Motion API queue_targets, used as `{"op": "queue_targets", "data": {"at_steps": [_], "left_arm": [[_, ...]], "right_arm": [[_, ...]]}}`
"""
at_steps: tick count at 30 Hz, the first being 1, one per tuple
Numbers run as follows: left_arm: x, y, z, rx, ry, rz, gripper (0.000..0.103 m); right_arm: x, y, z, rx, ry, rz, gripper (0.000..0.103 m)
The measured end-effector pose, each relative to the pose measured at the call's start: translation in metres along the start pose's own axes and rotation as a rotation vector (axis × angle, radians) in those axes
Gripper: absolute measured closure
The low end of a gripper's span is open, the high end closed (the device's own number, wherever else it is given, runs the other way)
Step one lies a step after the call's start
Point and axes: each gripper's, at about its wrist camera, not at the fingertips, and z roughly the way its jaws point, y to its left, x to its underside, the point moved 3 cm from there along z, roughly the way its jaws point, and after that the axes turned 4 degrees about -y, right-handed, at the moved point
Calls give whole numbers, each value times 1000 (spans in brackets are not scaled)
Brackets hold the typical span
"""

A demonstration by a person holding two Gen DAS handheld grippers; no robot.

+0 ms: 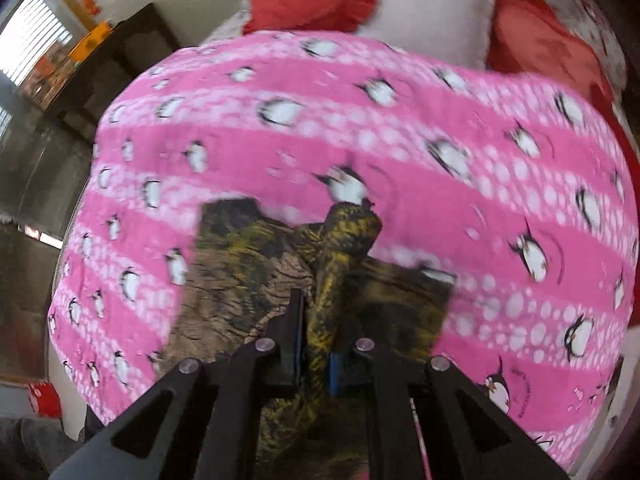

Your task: Fold small clothes

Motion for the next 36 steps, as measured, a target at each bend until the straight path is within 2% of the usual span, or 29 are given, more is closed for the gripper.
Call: {"op": "queue_targets", "data": {"at_steps": [3,5,6,9,11,13,14,16,17,18,20,21,22,23,24,26,28,30,33,36], "left_arm": [[20,2,39,45,126,-33,103],[32,2,50,58,177,-46,103],[33,2,46,66,175,-56,103],[28,8,12,126,178,-133,103],[26,14,-21,141,142,-162,103],[25,31,-58,98,87,-185,94],[27,48,-77,48,54,-210,89],[35,81,-93,-50,21,-276,89],[42,98,-93,-78,33,-329,89],[50,114,-88,-98,63,-395,101],[71,135,-67,-122,137,-472,103],[84,135,-53,-122,185,-477,103],[90,128,-48,-119,179,-465,103],[89,123,-48,-124,167,-434,103],[90,118,-50,-145,169,-389,103],[85,116,-53,-158,181,-362,103],[74,125,-58,-143,179,-401,103],[47,140,-64,-146,109,-454,103],[9,175,-46,-174,60,-490,103],[-17,211,4,-217,113,-513,103]], "right_arm": [[18,-30,36,27,23,39,91],[32,-43,56,57,16,63,80],[37,-49,59,52,-8,93,71],[44,-57,40,-22,-110,179,69],[51,-55,10,-38,-192,189,69],[62,-43,-23,-89,-272,153,68],[73,-30,-40,-122,-309,105,67],[99,0,-59,-179,-341,-28,56],[117,21,-62,-204,-336,-125,55],[132,39,-60,-205,-324,-206,55],[161,69,-48,-144,-310,-363,55],[171,76,-38,-126,-286,-398,56],[181,78,-24,-105,-248,-413,61],[195,72,-3,-46,-184,-416,66],[206,64,12,-18,-147,-399,66],[219,51,7,-88,-231,-336,66],[216,46,-1,-130,-232,-267,66],[208,47,-11,-129,-223,-248,67],[181,55,-33,-65,-317,-232,67],[148,52,-32,42,-361,-157,67]]}}
